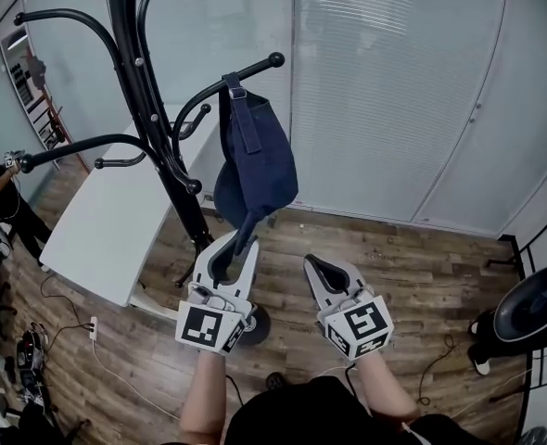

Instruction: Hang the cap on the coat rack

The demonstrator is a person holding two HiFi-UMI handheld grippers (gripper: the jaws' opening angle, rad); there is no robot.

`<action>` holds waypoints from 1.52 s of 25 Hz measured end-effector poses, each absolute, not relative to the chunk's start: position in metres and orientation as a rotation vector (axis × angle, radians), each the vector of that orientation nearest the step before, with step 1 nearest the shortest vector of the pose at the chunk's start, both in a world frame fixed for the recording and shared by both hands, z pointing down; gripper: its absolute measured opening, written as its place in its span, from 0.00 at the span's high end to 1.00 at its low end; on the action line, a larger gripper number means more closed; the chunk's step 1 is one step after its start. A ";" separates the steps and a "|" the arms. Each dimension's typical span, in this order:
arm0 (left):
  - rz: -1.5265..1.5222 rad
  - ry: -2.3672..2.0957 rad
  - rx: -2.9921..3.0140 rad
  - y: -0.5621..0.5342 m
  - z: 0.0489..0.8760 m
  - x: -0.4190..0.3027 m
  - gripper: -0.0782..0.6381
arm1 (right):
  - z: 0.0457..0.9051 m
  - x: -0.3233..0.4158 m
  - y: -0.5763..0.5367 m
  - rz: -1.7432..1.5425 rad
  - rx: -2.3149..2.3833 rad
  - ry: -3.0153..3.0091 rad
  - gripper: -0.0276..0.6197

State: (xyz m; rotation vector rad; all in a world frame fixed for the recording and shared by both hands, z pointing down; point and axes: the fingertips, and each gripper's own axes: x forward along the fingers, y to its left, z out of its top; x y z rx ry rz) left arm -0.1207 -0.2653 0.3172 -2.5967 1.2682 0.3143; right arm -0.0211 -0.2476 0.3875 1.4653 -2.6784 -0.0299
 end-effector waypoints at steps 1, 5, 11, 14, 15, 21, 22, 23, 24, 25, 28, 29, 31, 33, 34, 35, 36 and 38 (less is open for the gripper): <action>0.309 1.268 -2.591 -0.264 0.317 -0.120 0.74 | 0.388 -0.021 -0.246 -0.030 1.461 -2.682 0.91; 0.281 1.294 -2.558 -0.260 0.316 -0.119 0.67 | 0.388 -0.023 -0.242 -0.035 1.434 -2.701 0.91; 0.234 1.350 -2.540 -0.261 0.319 -0.121 0.56 | 0.386 -0.023 -0.239 -0.031 1.415 -2.730 0.91; 0.241 1.388 -2.521 -0.260 0.317 -0.121 0.54 | 0.387 -0.019 -0.239 -0.030 1.402 -2.739 0.91; 0.242 1.393 -2.518 -0.259 0.316 -0.119 0.54 | 0.388 -0.017 -0.239 -0.029 1.397 -2.742 0.91; 0.231 1.413 -2.522 -0.249 0.318 -0.104 0.54 | 0.390 -0.006 -0.233 -0.012 1.365 -2.758 0.91; 0.229 1.419 -2.521 -0.247 0.319 -0.102 0.54 | 0.391 -0.003 -0.232 -0.005 1.360 -2.760 0.91; 0.228 1.429 -2.518 -0.245 0.319 -0.100 0.54 | 0.392 -0.001 -0.231 0.003 1.353 -2.762 0.91; 0.226 1.440 -2.518 -0.244 0.320 -0.098 0.54 | 0.393 0.001 -0.230 0.009 1.344 -2.765 0.91; 0.222 1.450 -2.518 -0.241 0.321 -0.096 0.54 | 0.395 0.004 -0.229 0.014 1.334 -2.769 0.91; 0.212 1.475 -2.519 -0.233 0.324 -0.087 0.54 | 0.397 0.013 -0.223 0.045 1.318 -2.774 0.91; 0.217 1.485 -2.516 -0.229 0.324 -0.084 0.54 | 0.397 0.017 -0.220 0.051 1.310 -2.775 0.91; 0.236 1.512 -2.503 -0.219 0.321 -0.080 0.55 | 0.398 0.024 -0.215 0.058 1.292 -2.780 0.91; 0.248 1.544 -2.481 -0.210 0.318 -0.079 0.56 | 0.399 0.029 -0.211 0.064 1.273 -2.787 0.91; 0.248 1.561 -2.471 -0.206 0.318 -0.080 0.56 | 0.399 0.030 -0.210 0.068 1.262 -2.791 0.91; 0.245 1.579 -2.463 -0.203 0.318 -0.081 0.57 | 0.400 0.030 -0.210 0.072 1.250 -2.795 0.91; 0.239 1.596 -2.456 -0.199 0.319 -0.082 0.57 | 0.401 0.030 -0.209 0.074 1.236 -2.798 0.91; 0.221 1.626 -2.442 -0.192 0.322 -0.084 0.58 | 0.403 0.029 -0.207 0.069 1.203 -2.805 0.91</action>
